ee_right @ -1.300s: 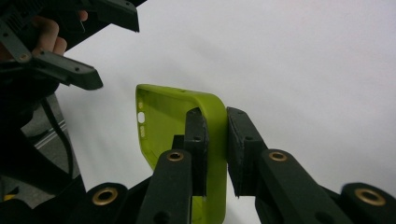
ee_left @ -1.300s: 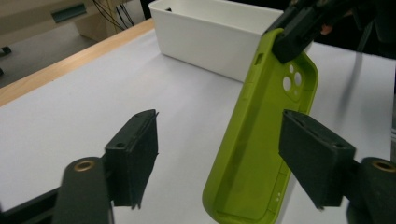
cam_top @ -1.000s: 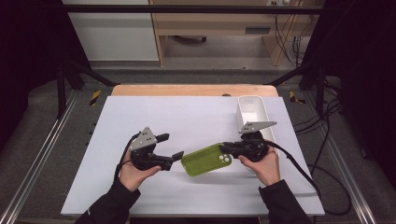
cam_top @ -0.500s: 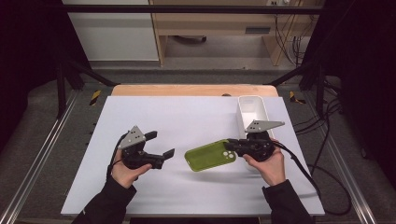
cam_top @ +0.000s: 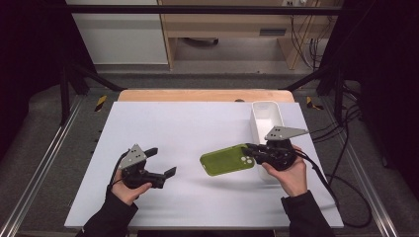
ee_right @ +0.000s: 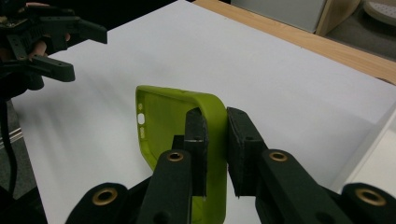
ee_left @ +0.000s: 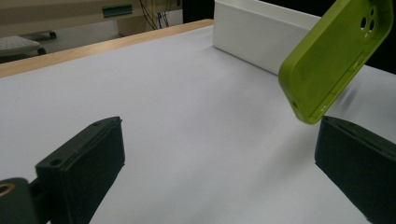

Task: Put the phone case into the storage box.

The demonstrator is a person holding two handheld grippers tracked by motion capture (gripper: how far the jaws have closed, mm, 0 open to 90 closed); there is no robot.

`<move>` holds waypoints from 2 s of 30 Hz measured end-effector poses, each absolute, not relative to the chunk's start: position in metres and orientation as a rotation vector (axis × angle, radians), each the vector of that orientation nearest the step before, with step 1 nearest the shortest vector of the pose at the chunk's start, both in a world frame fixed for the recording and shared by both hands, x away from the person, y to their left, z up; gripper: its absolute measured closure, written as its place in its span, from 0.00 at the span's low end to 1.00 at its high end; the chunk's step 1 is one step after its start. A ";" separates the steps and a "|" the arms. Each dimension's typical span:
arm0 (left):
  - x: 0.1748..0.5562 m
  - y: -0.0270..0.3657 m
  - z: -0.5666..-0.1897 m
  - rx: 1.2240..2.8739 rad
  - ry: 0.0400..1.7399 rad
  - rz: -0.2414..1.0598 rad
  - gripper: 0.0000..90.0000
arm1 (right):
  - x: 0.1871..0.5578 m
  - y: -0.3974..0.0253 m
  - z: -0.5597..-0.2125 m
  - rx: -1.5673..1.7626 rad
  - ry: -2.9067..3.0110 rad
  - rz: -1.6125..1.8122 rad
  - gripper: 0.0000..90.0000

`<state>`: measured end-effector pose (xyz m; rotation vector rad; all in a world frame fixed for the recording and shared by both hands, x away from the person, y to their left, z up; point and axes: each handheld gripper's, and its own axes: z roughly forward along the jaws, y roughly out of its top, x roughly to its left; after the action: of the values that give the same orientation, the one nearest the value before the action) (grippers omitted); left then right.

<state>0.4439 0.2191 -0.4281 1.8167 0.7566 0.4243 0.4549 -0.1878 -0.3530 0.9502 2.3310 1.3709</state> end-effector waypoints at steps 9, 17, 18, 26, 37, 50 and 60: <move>0.442 0.236 -0.443 1.798 0.796 0.443 0.01 | 0.452 -0.194 -0.347 0.941 2.297 1.383 0.89; 0.444 0.243 -0.447 1.797 0.807 0.446 0.01 | 0.450 -0.196 -0.343 0.917 2.274 1.320 0.89; 0.444 0.243 -0.447 1.796 0.809 0.448 0.01 | 0.449 -0.196 -0.342 0.913 2.272 1.305 0.89; 0.446 0.250 -0.448 1.785 0.818 0.458 0.01 | 0.447 -0.194 -0.330 0.862 2.243 1.261 0.89; 0.447 0.256 -0.450 1.782 0.830 0.474 0.01 | 0.452 -0.192 -0.311 0.836 2.222 1.176 0.89; 0.449 0.262 -0.451 1.769 0.845 0.489 0.01 | 0.462 -0.187 -0.291 0.794 2.232 1.057 0.89; 0.450 0.265 -0.452 1.765 0.850 0.500 0.01 | 0.468 -0.184 -0.275 0.766 2.228 0.977 0.89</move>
<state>0.4499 0.2654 -0.4519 1.7647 0.8504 0.4996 0.4684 -0.1844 -0.2748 0.7664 2.2284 0.9769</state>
